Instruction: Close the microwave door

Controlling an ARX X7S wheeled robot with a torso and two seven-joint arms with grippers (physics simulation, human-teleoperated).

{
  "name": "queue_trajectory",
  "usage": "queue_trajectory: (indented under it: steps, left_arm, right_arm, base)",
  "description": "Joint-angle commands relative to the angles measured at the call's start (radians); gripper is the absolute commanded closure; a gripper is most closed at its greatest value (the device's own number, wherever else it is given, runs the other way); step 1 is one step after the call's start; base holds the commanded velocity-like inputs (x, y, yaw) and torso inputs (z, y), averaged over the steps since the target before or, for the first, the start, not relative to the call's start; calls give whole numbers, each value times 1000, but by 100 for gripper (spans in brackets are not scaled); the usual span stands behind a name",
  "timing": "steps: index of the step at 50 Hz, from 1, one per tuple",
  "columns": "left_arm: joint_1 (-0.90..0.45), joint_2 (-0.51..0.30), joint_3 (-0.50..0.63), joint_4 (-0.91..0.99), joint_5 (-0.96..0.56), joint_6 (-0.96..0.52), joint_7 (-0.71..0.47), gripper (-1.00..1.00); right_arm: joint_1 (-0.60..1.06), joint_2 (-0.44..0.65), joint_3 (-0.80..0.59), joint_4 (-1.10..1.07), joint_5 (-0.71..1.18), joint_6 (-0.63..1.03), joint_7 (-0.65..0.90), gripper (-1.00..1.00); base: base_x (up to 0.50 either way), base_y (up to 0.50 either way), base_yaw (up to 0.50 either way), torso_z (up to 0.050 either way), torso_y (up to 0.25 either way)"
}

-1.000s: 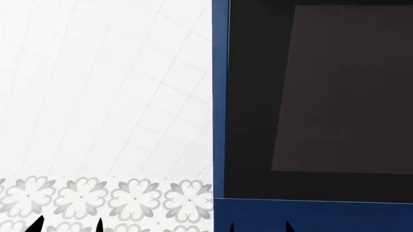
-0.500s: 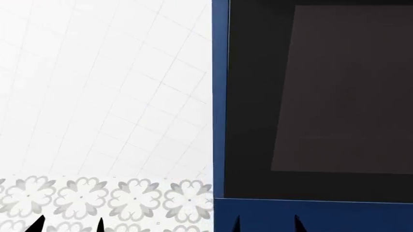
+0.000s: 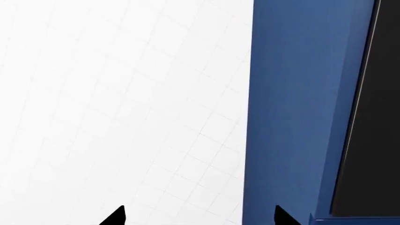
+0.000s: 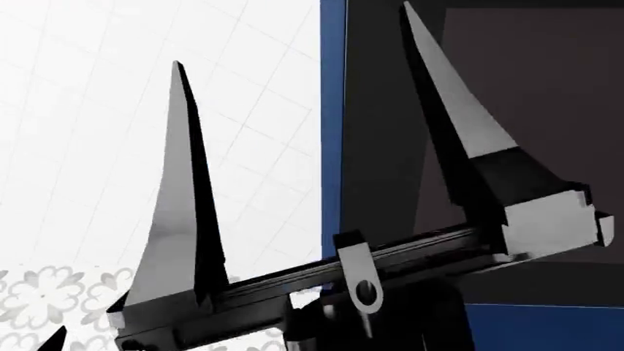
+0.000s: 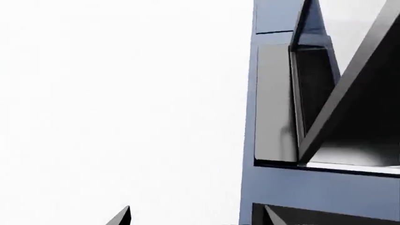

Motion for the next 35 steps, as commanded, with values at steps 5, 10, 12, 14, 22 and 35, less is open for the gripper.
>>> queue_trajectory:
  steps: [5,10,12,14,22,35]
  left_arm:
    - [-3,-5,7,-1,-10,1,-2,-100]
    - [-4,-7,10,-6,-10,7,-2,-100]
    - [-5,-7,11,-7,-9,8,-3,-100]
    - [-6,-7,12,-9,-9,8,-3,-100]
    - [-7,-10,16,-11,-10,12,-6,-100]
    - [-5,-16,24,5,-10,4,-14,-100]
  right_arm:
    - [1298,261,-895,-125,492,-225,641,-100]
    - [1257,287,-875,-125,470,-254,641,-100]
    - [1222,287,-855,-125,463,-250,641,-100]
    - [1208,279,-842,-125,466,-241,641,-100]
    - [1068,212,-733,-86,426,-265,634,-100]
    - [1043,84,-684,10,445,-279,562,-100]
  base:
    - [0,0,0,0,0]
    - [0,0,0,0,0]
    - [0,0,0,0,0]
    - [0,0,0,0,0]
    - [0,0,0,0,0]
    - [0,0,0,0,0]
